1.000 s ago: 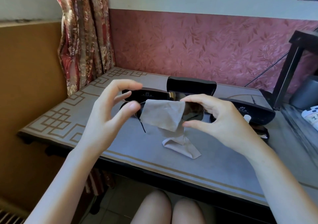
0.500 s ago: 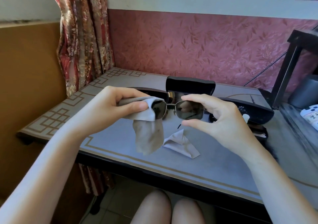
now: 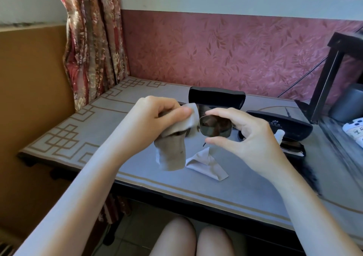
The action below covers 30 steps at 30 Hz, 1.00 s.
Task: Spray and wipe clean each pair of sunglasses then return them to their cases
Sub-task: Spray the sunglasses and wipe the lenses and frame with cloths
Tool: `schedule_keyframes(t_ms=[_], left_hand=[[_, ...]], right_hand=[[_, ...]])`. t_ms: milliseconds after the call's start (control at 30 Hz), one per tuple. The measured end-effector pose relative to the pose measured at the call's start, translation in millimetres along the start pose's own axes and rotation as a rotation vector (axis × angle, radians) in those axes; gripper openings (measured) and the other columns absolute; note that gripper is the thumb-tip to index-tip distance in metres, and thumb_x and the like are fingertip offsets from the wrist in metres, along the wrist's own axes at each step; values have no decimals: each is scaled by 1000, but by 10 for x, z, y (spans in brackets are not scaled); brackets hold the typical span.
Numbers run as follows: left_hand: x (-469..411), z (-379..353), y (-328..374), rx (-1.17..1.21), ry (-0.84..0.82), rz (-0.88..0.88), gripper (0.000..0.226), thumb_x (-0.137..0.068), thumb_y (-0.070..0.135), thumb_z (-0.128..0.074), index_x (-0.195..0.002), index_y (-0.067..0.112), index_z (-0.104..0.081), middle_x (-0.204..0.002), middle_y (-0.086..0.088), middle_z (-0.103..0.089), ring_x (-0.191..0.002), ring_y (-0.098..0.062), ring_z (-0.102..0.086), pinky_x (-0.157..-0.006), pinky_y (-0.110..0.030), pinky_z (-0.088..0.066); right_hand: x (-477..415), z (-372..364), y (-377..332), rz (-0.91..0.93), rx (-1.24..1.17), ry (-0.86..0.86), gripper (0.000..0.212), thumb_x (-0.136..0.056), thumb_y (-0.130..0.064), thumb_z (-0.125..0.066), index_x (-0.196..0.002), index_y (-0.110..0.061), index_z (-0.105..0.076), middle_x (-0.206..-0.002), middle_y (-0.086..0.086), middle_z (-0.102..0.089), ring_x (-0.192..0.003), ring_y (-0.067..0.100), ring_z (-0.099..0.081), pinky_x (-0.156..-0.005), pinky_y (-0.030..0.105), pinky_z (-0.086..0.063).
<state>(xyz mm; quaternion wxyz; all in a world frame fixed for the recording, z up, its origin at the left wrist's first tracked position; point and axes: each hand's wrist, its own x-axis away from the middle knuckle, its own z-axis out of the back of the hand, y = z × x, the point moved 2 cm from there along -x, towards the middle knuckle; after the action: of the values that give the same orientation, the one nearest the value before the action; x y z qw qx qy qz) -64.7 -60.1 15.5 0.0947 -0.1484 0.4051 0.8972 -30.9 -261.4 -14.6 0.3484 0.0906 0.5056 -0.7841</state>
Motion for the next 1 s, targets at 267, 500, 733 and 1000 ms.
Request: schedule_keyframes(t_ms=[267, 500, 733, 1000], left_hand=[[39, 33, -85, 199, -208, 57, 20, -82, 27, -68, -90, 9, -69, -72, -4, -64, -62, -10, -57, -57, -14, -43], [-14, -15, -23, 127, -61, 24, 17, -70, 32, -79, -75, 19, -69, -65, 6, -66, -56, 1, -56, -51, -13, -43], [-29, -66, 10, 123, 77, 19, 43, -83, 46, -61, -50, 20, -54, -44, 5, -42, -42, -6, -32, -44, -17, -26], [28, 50, -88, 412, -8, 37, 13, -79, 19, -66, -91, 18, -71, -61, 17, -66, -55, 6, -56, -53, -5, -40]], right_hand=[[3, 36, 36, -15, -13, -16, 44, -72, -21, -81, -111, -35, -67, -110, -17, -69, -114, 3, -60, -106, 23, -41], [-7, 24, 23, 45, -19, 11, 43, -73, -18, -81, -111, -32, -66, -103, -11, -68, -104, 11, -62, -97, 24, -45], [-9, 10, 5, 13, -36, 13, 43, -71, -33, -76, -112, -37, -64, -110, -15, -68, -111, 4, -60, -101, 21, -42], [-7, 95, 50, 12, 8, 46, 41, -73, -33, -81, -109, -45, -66, -106, -10, -68, -107, 15, -63, -104, 54, -38]])
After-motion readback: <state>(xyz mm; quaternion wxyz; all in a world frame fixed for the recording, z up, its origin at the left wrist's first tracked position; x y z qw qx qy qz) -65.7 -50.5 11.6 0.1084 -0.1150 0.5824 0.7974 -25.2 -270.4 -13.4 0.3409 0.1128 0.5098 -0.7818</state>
